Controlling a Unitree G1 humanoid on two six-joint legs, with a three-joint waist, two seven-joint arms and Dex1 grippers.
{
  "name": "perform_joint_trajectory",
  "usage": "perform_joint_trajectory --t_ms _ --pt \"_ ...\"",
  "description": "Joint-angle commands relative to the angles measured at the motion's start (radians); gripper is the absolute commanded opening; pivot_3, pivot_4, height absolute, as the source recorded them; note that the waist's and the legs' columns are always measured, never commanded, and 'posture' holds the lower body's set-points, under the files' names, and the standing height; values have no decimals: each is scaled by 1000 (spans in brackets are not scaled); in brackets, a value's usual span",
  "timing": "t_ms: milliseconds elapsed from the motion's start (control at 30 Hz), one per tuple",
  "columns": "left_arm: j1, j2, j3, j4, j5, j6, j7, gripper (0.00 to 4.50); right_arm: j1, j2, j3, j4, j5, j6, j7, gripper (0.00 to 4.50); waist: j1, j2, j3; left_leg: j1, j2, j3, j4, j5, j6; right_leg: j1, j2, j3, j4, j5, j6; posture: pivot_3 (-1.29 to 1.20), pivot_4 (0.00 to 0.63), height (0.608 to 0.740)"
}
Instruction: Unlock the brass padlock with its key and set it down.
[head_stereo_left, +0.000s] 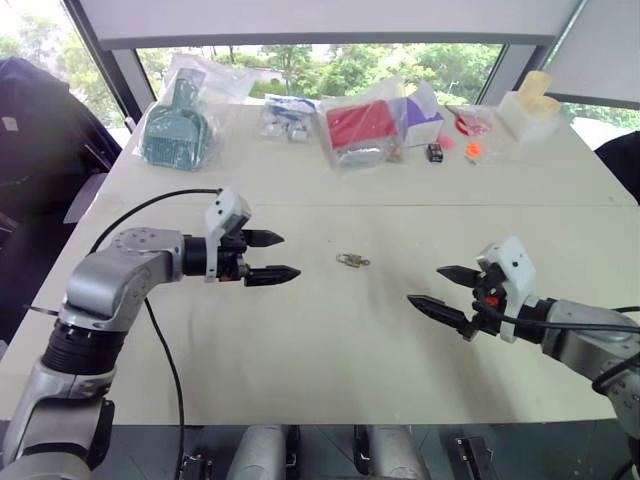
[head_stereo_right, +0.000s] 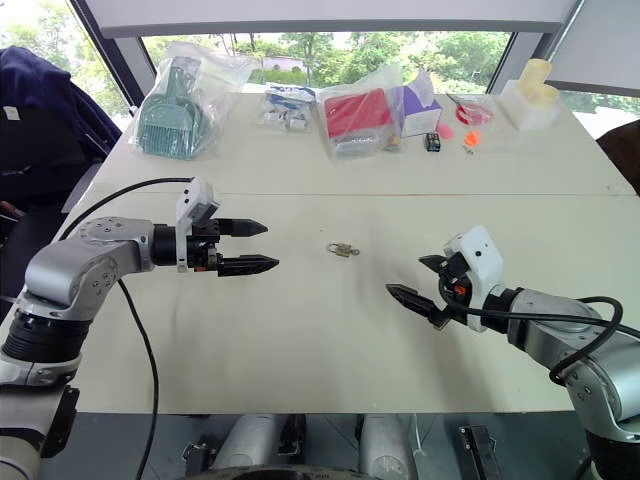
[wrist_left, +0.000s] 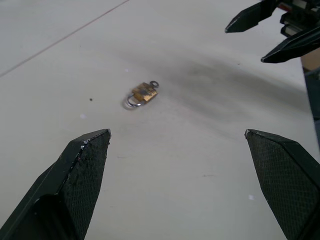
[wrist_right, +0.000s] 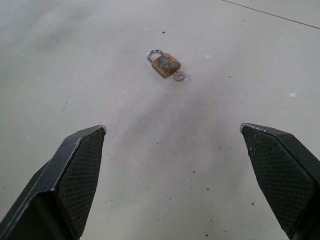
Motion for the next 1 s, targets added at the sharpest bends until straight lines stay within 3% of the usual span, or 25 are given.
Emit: perform_joint_trajectory --t_ms 33,733,867,1000 --pt "4 11 29 -46 -28 0 -13 4500 -8 9 -8 -19 -1 -21 -4 4462 0 0 0 0 0 0 0 0 0 0 1 0 0 0 0 0 150 740" --pt "-11 43 -13 -11 66 -66 -29 4500 -34 35 22 -8 -9 -17 -24 4462 1 0 0 0 0 0 6 -1 1 2 4 0 1 0 0 0 150 740" --pt "4 34 -20 26 97 -122 -39 4500 -28 40 19 -15 -10 -14 -27 4462 1 0 0 0 0 0 6 -1 1 3 4 0 1 0 0 0 150 740" --pt "-74 -3 -81 135 183 -247 -66 4500 -38 43 17 -20 1 2 -40 4462 5 0 0 0 0 0 7 -1 1 3 4 0 2 0 0 0 150 740"
